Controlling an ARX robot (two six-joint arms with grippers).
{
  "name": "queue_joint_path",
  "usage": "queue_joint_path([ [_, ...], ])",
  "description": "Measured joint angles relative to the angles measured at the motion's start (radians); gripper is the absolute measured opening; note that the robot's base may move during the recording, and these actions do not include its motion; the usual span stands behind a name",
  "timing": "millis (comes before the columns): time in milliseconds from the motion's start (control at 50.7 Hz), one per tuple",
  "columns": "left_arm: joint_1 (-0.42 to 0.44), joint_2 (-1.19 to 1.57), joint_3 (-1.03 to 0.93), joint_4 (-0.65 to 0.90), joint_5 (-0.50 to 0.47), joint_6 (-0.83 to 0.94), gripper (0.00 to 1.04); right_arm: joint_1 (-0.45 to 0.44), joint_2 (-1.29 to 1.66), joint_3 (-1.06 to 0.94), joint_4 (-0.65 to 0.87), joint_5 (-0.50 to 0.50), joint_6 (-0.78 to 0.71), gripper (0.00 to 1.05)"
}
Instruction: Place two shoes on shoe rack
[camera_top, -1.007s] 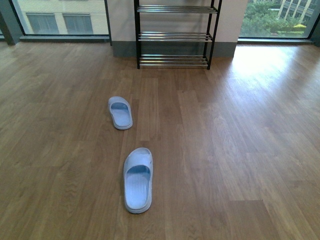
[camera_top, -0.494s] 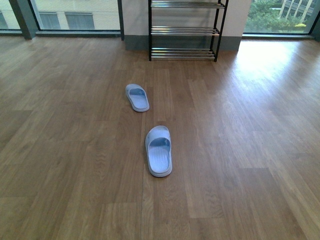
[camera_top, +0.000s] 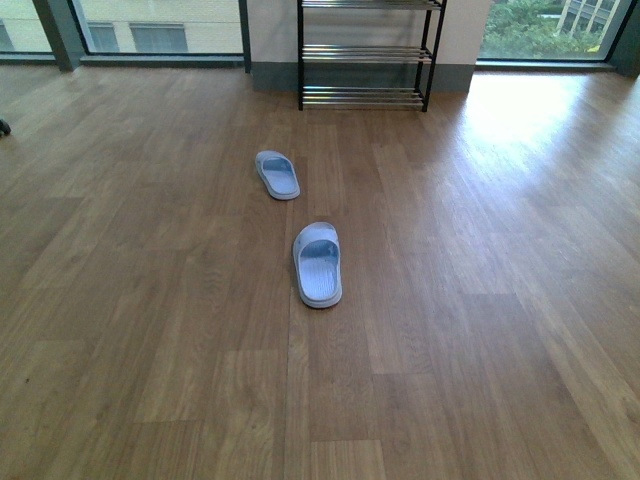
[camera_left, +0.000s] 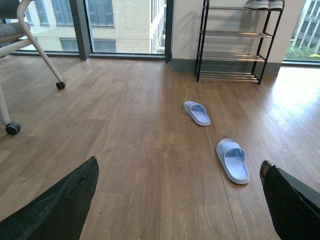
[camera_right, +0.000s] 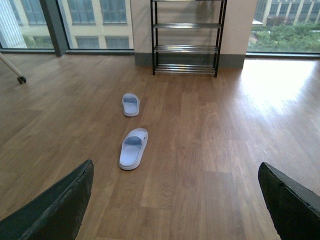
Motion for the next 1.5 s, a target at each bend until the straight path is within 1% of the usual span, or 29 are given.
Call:
queue_joint_path([
  [1500, 0.000, 0.000, 0.000, 0.000, 0.000, 0.000, 0.95, 0.000, 0.000, 0.000, 0.000, 0.000, 0.000, 0.95],
])
